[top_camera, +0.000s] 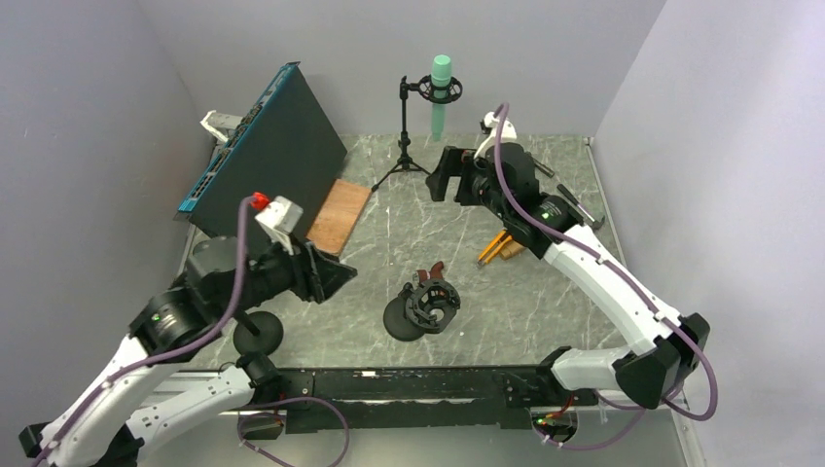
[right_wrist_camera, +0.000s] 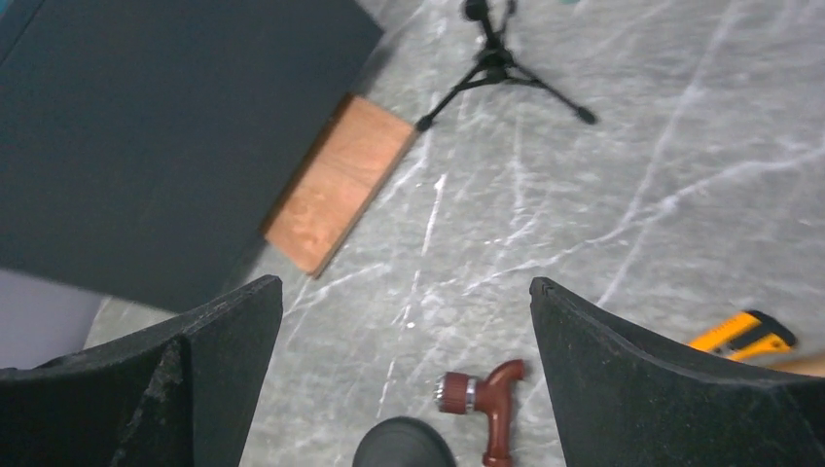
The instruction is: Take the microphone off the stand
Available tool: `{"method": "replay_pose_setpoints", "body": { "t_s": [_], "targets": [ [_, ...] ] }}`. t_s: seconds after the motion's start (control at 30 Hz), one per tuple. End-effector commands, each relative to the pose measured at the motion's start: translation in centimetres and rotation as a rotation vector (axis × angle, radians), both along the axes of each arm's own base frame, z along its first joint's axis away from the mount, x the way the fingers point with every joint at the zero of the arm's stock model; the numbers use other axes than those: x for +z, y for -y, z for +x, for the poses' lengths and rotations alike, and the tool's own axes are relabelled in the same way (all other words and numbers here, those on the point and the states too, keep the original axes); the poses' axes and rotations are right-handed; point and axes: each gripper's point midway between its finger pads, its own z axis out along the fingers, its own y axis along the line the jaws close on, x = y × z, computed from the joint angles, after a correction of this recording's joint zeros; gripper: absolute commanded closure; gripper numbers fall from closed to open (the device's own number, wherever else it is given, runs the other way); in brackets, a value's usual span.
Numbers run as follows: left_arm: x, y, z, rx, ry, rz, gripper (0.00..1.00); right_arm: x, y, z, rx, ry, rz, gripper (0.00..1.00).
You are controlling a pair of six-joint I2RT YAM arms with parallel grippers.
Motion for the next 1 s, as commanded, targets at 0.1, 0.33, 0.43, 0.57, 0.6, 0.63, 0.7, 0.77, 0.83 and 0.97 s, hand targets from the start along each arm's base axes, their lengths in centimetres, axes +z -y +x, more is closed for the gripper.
{"method": "replay_pose_setpoints", "body": {
  "t_s": [0.1,0.33,0.43,0.57,0.6,0.63,0.7,0.77,0.83,0.97],
  "targets": [
    [4.4,-5.1,-0.8,0.129,0.061,0.08,0.43,4.2,-9.1,-4.2,0.557,0.11,0.231,0.0],
    [8.0,-12.0,-2.8,0.324,0.109,0.066,0.45,4.6,-16.5,-9.0,0.804,0.154,0.29,0.0],
    [8.4,-15.5,-3.7,0.437,0.1,0.067,0.45,4.4,-18.9,-11.1,0.87,0.15,0.304,0.0],
    [6.4,-19.8,-4.5,0.607,0.02,0.135,0.47,4.5,-20.4,-13.5,0.92,0.168,0.342,0.0],
    [5.6,-20.6,-4.5,0.651,-0.002,0.155,0.47,4.3,-20.6,-13.7,0.921,0.167,0.348,0.0],
    [4.9,-21.1,-4.5,0.677,-0.016,0.178,0.47,4.2,-20.6,-13.9,0.918,0.166,0.354,0.0],
    [3.8,-21.3,-4.3,0.693,-0.026,0.204,0.46,3.7,-20.6,-14.1,0.911,0.159,0.359,0.0],
    [3.2,-21.3,-3.8,0.708,-0.014,0.226,0.45,3.3,-20.4,-14.4,0.909,0.153,0.359,0.0],
    [3.0,-22.2,-3.3,0.774,-0.001,0.237,0.43,3.1,-20.2,-14.5,0.904,0.149,0.354,0.0],
    [2.6,-23.4,-2.0,0.88,0.045,0.262,0.38,3.3,-19.5,-14.8,0.888,0.155,0.351,0.0]
  ]
}}
